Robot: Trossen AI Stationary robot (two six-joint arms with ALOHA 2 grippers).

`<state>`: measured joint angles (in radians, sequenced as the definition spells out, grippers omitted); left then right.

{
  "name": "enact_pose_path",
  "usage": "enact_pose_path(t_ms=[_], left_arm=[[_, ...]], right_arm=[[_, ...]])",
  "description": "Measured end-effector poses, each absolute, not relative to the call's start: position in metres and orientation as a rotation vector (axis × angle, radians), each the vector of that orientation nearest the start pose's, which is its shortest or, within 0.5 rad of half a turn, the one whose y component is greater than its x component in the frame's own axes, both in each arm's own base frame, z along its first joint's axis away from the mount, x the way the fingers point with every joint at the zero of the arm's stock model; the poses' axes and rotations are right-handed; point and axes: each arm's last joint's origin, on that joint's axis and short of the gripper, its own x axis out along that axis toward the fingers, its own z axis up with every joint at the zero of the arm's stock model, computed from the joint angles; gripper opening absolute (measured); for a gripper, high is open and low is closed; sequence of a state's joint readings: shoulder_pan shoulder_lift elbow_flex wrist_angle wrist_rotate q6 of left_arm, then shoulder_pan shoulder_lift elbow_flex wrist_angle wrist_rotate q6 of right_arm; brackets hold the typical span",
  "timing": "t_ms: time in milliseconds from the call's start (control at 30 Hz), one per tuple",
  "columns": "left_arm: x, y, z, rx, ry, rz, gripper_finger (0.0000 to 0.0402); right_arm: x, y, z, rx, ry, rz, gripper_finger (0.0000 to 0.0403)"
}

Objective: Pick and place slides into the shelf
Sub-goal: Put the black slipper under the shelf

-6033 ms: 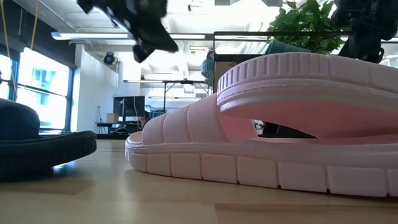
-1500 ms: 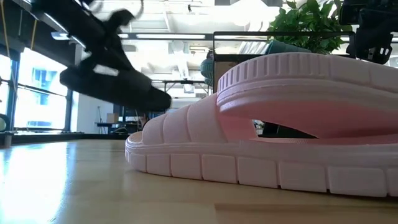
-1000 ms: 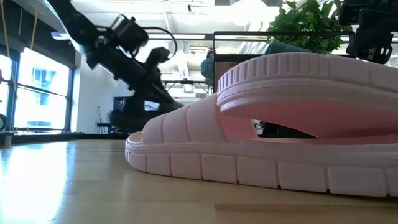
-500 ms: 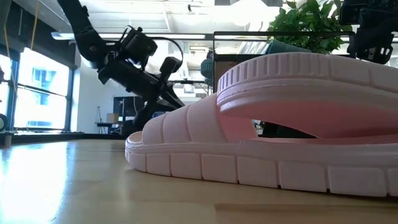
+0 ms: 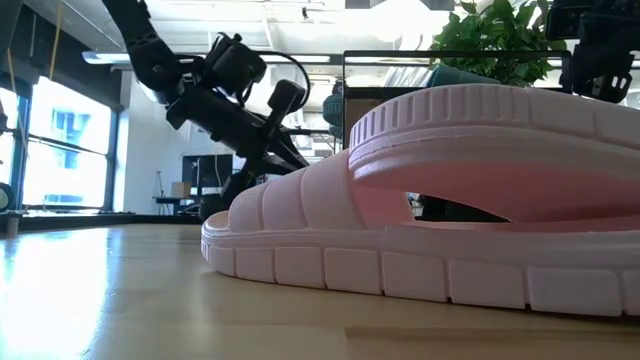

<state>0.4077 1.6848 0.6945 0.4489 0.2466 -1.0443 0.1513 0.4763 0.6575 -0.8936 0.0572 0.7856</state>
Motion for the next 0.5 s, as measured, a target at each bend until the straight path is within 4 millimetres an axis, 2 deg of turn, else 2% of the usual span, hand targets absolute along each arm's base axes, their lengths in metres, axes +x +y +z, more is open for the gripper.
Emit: enact_pose_path(t_ms=[500], left_arm=[[0.298,0.117,0.132,-1.263,0.407,0.421,0.0000]], right_arm=[[0.088,0.012,0.264,0.678,0.706,-0.187,0.0000]])
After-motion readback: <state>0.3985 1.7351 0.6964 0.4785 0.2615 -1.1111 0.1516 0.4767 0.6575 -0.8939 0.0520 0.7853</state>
